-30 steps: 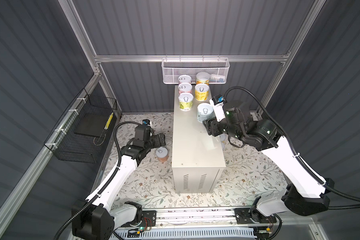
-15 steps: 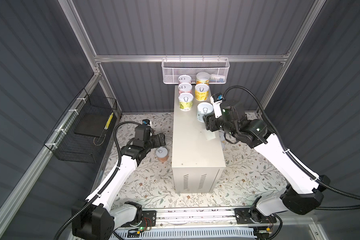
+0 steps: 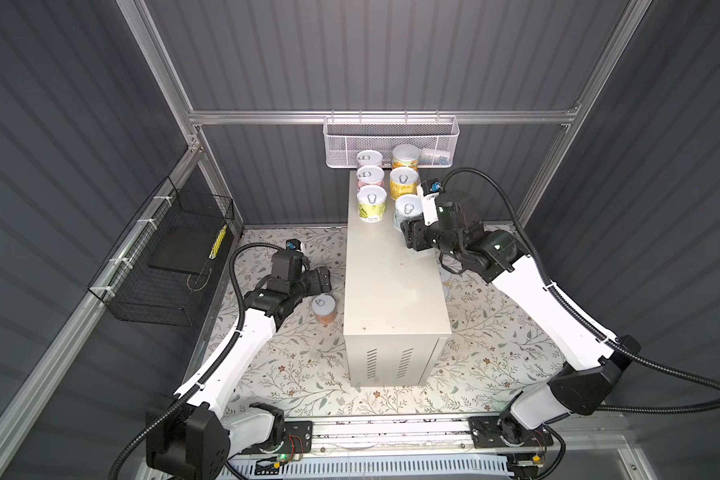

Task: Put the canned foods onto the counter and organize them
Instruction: 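Open the right gripper to release the teal-labeled can and lift away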

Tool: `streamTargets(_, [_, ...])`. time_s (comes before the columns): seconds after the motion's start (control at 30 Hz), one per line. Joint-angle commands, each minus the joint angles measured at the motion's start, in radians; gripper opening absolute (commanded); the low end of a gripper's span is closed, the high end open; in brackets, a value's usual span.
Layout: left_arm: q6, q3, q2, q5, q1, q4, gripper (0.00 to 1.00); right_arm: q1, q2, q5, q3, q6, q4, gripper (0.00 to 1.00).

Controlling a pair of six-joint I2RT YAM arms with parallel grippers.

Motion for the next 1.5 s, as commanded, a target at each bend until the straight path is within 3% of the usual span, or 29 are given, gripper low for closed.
streamTargets(0.0, [0.018,-0.003,0.012,-0.016,0.000,0.004,0.98,-0.014,0.015,-0.015,0.027,0.010,0.043,0.70])
streamTargets(0.73, [0.030,-0.002,0.023,-0.039,0.000,0.007,0.98,-0.043,0.135,-0.028,0.143,0.010,0.052,0.67])
streamTargets(1.47, [0.019,0.008,0.034,-0.024,0.000,0.012,0.98,-0.043,0.121,-0.006,0.155,0.029,0.020,0.71])
